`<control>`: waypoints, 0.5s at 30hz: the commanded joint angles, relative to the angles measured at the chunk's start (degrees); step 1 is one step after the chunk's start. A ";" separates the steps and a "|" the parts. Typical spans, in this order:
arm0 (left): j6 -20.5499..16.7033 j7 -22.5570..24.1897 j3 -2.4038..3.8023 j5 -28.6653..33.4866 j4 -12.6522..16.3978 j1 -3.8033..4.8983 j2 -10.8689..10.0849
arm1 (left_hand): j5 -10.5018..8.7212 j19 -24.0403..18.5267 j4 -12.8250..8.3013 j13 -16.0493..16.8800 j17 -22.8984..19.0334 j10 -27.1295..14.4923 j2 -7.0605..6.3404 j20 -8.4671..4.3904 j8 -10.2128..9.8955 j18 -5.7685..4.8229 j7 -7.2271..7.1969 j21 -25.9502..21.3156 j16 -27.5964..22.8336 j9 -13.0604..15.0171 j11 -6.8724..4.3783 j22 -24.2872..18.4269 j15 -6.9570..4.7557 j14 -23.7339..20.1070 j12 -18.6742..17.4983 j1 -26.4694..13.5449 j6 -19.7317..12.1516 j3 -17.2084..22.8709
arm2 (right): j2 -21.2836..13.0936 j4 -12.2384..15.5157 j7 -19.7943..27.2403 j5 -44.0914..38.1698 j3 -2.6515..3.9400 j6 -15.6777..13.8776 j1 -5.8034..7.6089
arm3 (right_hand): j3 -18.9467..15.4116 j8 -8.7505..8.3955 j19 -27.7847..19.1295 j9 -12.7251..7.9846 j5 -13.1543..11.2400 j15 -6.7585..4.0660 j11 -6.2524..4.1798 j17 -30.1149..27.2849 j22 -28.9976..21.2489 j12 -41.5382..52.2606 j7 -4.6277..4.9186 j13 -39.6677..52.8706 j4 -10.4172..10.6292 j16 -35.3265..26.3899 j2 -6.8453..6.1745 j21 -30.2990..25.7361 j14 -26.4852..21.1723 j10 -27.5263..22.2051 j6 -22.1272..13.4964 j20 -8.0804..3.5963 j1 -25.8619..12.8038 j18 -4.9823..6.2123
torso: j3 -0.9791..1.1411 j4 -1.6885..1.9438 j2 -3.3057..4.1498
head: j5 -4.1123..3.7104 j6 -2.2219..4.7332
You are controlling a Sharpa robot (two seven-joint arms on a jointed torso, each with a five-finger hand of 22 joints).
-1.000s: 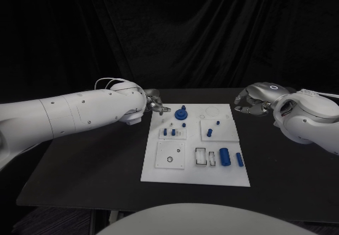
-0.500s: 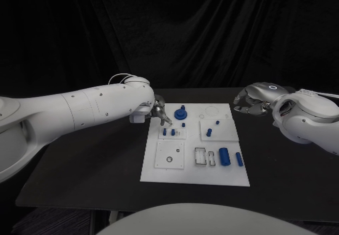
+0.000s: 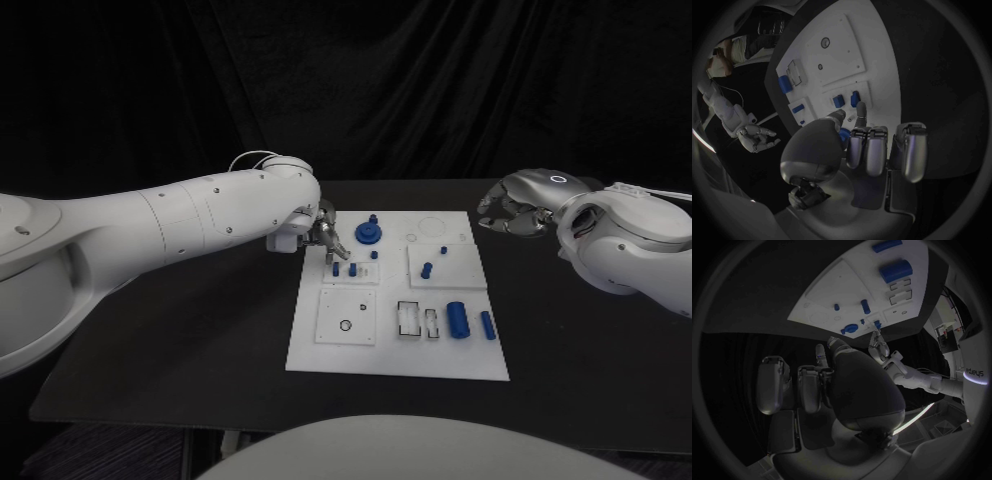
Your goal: Assemble the parts on the task board
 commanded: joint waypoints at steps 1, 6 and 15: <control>1.28 -1.07 0.05 0.86 -0.26 -0.17 0.20 | 0.24 2.76 0.14 15.06 15.08 5.86 0.06 -0.27 0.91 -0.29 -0.16 -0.03 0.15 0.93 -0.57 12.72 -0.34 5.94 0.15 -0.08 0.91 0.09 | -0.03 0.08 -0.80 -0.23 0.04 0.47 -0.12 | 0.49 -0.21 0.95 -0.06 0.30 -0.03 0.08 13.15 11.43 0.18 -0.36 14.53 -0.03 0.05 -0.17 -0.03 5.40 5.29 0.11 -0.12 0.00 0.96 | -0.08 -0.17 0.09 | 0.17 -0.01; 1.39 -1.12 0.05 0.86 -0.40 -0.38 0.35 | 0.71 2.74 0.21 15.06 15.08 5.86 0.18 -0.36 1.10 -0.28 -0.24 -0.08 0.15 1.29 -0.67 12.71 -0.44 5.94 0.15 -0.08 0.92 0.16 | 0.04 0.06 -0.80 -0.23 0.04 0.38 -0.12 | 0.49 -0.21 0.95 -0.06 0.30 -0.03 0.08 13.15 11.43 0.18 -0.36 14.53 -0.03 0.05 -0.17 -0.03 5.40 5.29 0.11 -0.12 0.00 0.96 | -0.09 -0.20 0.07 | 0.22 -0.01; 1.06 -0.81 0.05 0.86 -1.00 -1.13 0.85 | -0.17 2.59 1.23 15.06 15.08 5.86 0.46 -0.43 1.00 -0.22 -0.10 -0.35 0.15 1.79 -0.58 12.65 -0.41 5.94 0.15 -0.80 0.26 -0.13 | 0.20 0.03 -0.86 -0.23 0.04 0.34 -0.12 | 0.53 -0.19 0.94 -0.07 0.36 -0.04 0.07 13.15 11.43 0.18 -0.37 14.53 -0.03 0.05 -0.14 -0.06 5.40 5.29 0.16 -0.13 0.00 0.96 | -0.02 -0.08 -0.01 | 0.17 -0.01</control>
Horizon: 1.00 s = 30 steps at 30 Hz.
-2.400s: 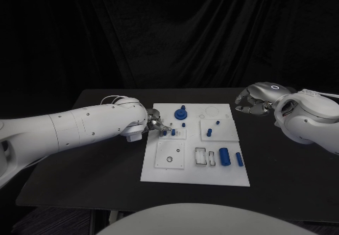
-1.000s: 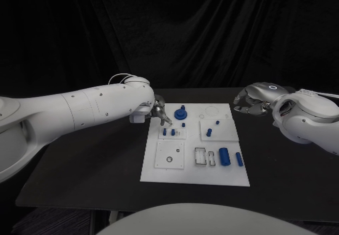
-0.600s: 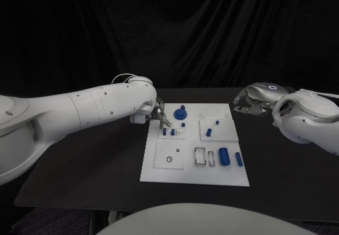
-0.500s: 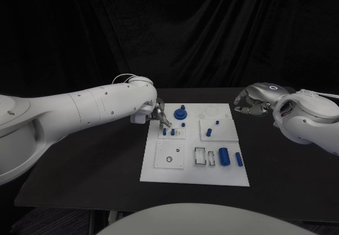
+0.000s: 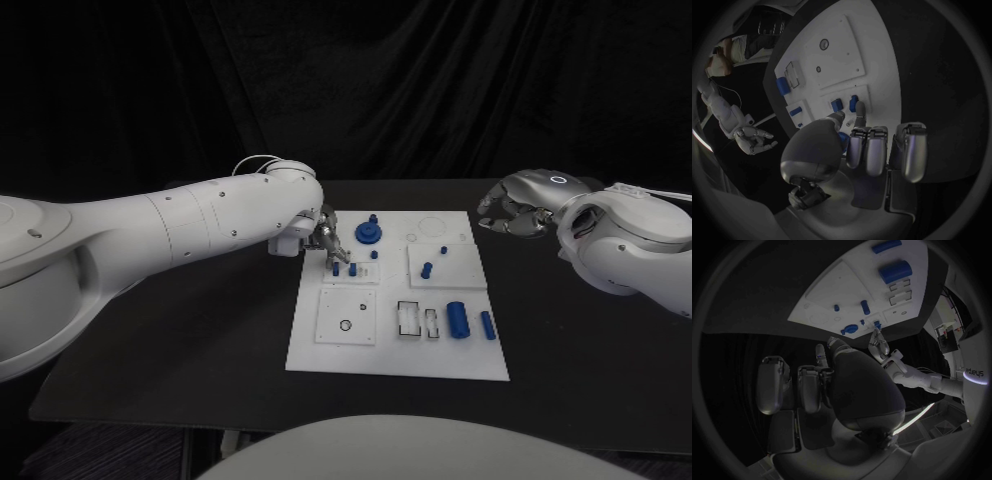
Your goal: Assemble the parts on the task board
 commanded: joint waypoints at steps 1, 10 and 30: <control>0.59 0.23 0.05 0.53 -0.23 -0.31 0.23 | 0.83 2.57 0.04 15.06 15.08 6.07 0.07 -0.43 0.32 -0.20 0.05 -0.38 0.15 0.44 -0.39 12.65 -0.41 5.94 0.15 0.17 -0.38 0.24 | 0.01 0.03 -0.89 -0.23 0.04 0.25 -0.12 | 0.21 -0.19 0.94 -0.07 0.36 -0.04 0.07 13.15 11.38 0.18 -0.37 14.53 -0.03 0.05 -0.14 -0.06 5.40 5.29 0.16 -0.13 0.00 0.96 | 0.06 -0.03 -0.04 | 0.06 -0.01; 0.72 0.50 0.05 0.53 -0.31 -0.74 0.38 | 6.26 2.35 -1.47 15.06 15.08 6.07 -0.13 -0.49 0.42 -0.12 -0.04 -0.75 0.15 1.56 -0.48 12.60 -0.48 5.94 0.15 2.10 -1.33 1.68 | -0.10 0.12 -1.09 -0.23 0.04 0.35 -0.12 | 0.27 -0.19 0.96 -0.08 0.41 -0.05 0.06 13.12 11.39 0.15 -0.38 14.50 -0.05 0.02 -0.11 -0.03 5.40 5.25 0.17 -0.14 0.03 0.95 | 0.07 -0.02 -0.05 | 0.07 -0.01; -0.87 1.07 0.05 0.55 1.14 -1.15 -0.31 | 11.14 2.29 -5.21 15.06 15.08 6.07 -1.25 -0.73 0.71 -0.08 -0.38 -1.01 0.15 2.71 -0.79 12.71 -0.75 5.94 0.15 3.85 -1.50 8.18 | -0.13 0.16 -1.41 -0.23 0.04 -0.60 -0.12 | 0.39 -0.18 0.91 -0.09 0.49 -0.06 0.05 13.06 11.35 0.11 -0.38 14.45 -0.11 -0.07 -0.02 -0.17 5.37 5.21 0.20 -0.15 0.12 0.98 | 0.10 0.02 -0.01 | 0.09 -0.01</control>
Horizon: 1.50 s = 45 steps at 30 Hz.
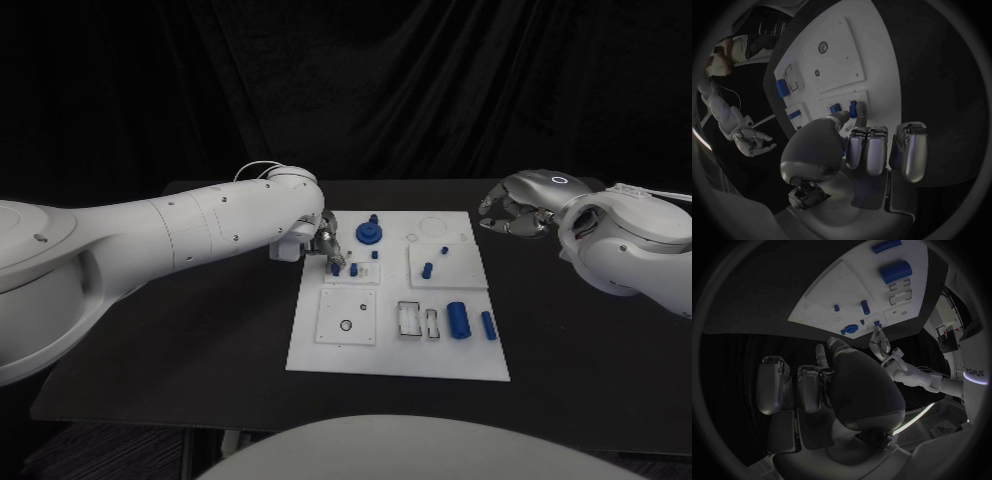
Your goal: Assemble the parts on the task board
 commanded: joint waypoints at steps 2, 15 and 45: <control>-1.72 1.00 0.00 0.44 1.48 -0.29 -0.41 | 0.35 2.37 -0.87 15.06 15.09 6.06 -0.25 -0.38 0.42 -0.10 -0.25 -0.27 0.15 0.38 -0.47 12.78 -0.39 5.95 0.15 0.48 -0.10 1.97 | -0.06 0.05 -1.27 -0.23 0.04 -0.98 -0.11 | 0.50 -0.17 0.87 -0.10 0.33 -0.07 0.05 13.03 11.35 0.15 -0.36 14.50 -0.17 -0.11 0.07 -0.27 5.37 5.25 0.23 -0.16 0.21 1.00 | 0.01 0.03 -0.05 | -0.02 -0.01; -11.56 1.38 0.00 0.44 6.31 -0.43 -4.09 | 1.24 2.86 -5.84 15.06 15.09 6.06 -2.51 -1.16 3.47 -0.24 -1.05 0.03 0.15 3.68 -1.34 13.11 -1.24 5.95 0.15 -3.07 1.41 12.58 | -0.28 -0.05 -1.94 -0.23 0.04 -1.22 -0.11 | 0.78 -0.17 0.67 -0.13 0.55 -0.06 0.09 12.75 11.19 -0.06 -0.28 14.29 -0.34 -0.47 0.22 -0.80 5.27 5.01 0.25 -0.17 0.46 1.12 | -0.07 -0.04 -0.06 | -0.21 -0.01; -39.00 7.96 -0.02 0.43 19.27 -3.74 -14.22 | -1.84 3.42 -5.14 15.06 15.09 6.06 -2.78 -1.43 3.95 -0.44 -0.92 0.63 0.15 4.99 -1.36 13.40 -1.41 5.95 0.15 -6.24 0.30 14.82 | -0.81 0.05 -2.65 -0.23 0.04 -1.39 -0.11 | 0.91 -0.27 0.51 -0.21 0.67 -0.02 0.16 12.58 11.08 -0.26 -0.19 14.08 -0.45 -0.71 0.14 -1.19 5.21 4.77 0.08 -0.16 0.54 1.19 | 0.00 0.03 -0.08 | -0.20 -0.01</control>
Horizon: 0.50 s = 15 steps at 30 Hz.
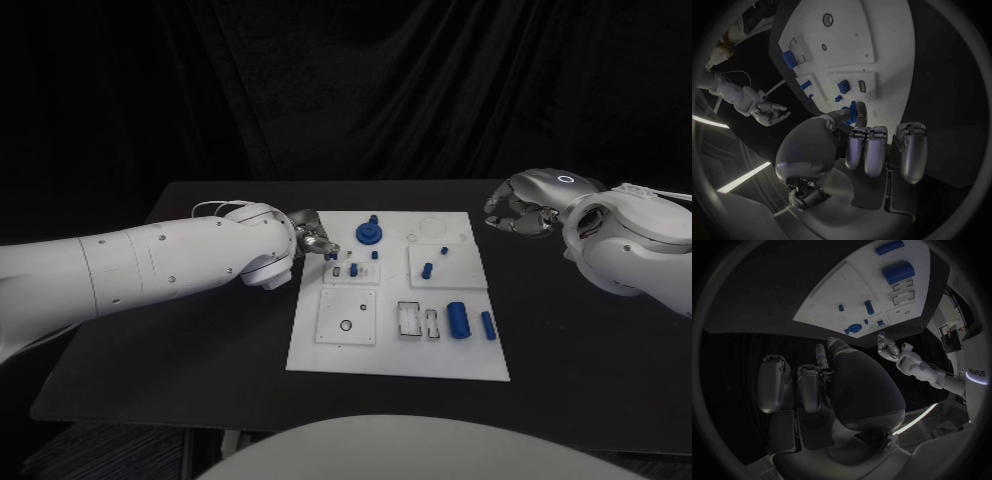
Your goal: Assemble the parts on the task board
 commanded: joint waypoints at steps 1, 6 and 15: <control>-4.99 2.55 0.06 0.38 0.37 -0.58 -0.09 | -0.22 3.42 0.38 15.06 15.05 6.05 0.19 -0.21 -0.20 -0.44 0.14 0.33 0.15 -0.04 -0.13 13.40 -0.17 5.94 0.15 -0.59 -0.34 -0.01 | -0.09 0.15 -1.29 -0.24 0.04 -0.92 -0.10 | 0.36 -0.27 0.51 -0.06 0.20 -0.02 0.16 12.58 11.10 -0.26 -0.05 14.08 0.11 -0.15 0.14 -0.14 5.21 4.77 -0.07 -0.16 0.54 0.29 | 0.00 -0.13 0.01 | -0.03 -0.01; -5.66 2.75 0.06 0.38 0.48 -1.16 -0.26 | -0.27 3.35 0.62 15.06 15.05 6.05 0.35 -0.20 -0.24 -0.41 0.16 0.20 0.15 -0.07 -0.12 13.36 -0.16 5.94 0.15 -0.68 -0.36 -0.06 | -0.21 0.28 -1.33 -0.24 0.04 -1.02 -0.10 | 0.34 -0.27 0.64 -0.07 0.21 0.00 0.18 12.75 11.19 -0.17 -0.04 14.18 0.12 0.07 0.08 0.18 5.26 4.88 -0.07 -0.16 0.50 0.21 | 0.13 -0.01 -0.09 | -0.18 -0.01; -6.29 3.29 0.06 0.38 1.01 -2.61 -0.86 | -0.26 3.29 0.75 15.06 15.05 6.05 0.46 -0.19 -0.35 -0.38 0.18 0.09 0.15 -0.14 -0.10 13.32 -0.14 5.94 0.15 -0.66 -0.51 -0.04 | -0.55 0.47 -1.43 -0.24 0.04 -1.04 -0.10 | 0.34 -0.27 0.67 -0.07 0.21 0.00 0.18 12.81 11.22 -0.14 -0.03 14.21 0.12 0.15 0.07 0.27 5.28 4.92 -0.07 -0.16 0.49 0.19 | 0.20 -0.18 -0.16 | 0.10 -0.01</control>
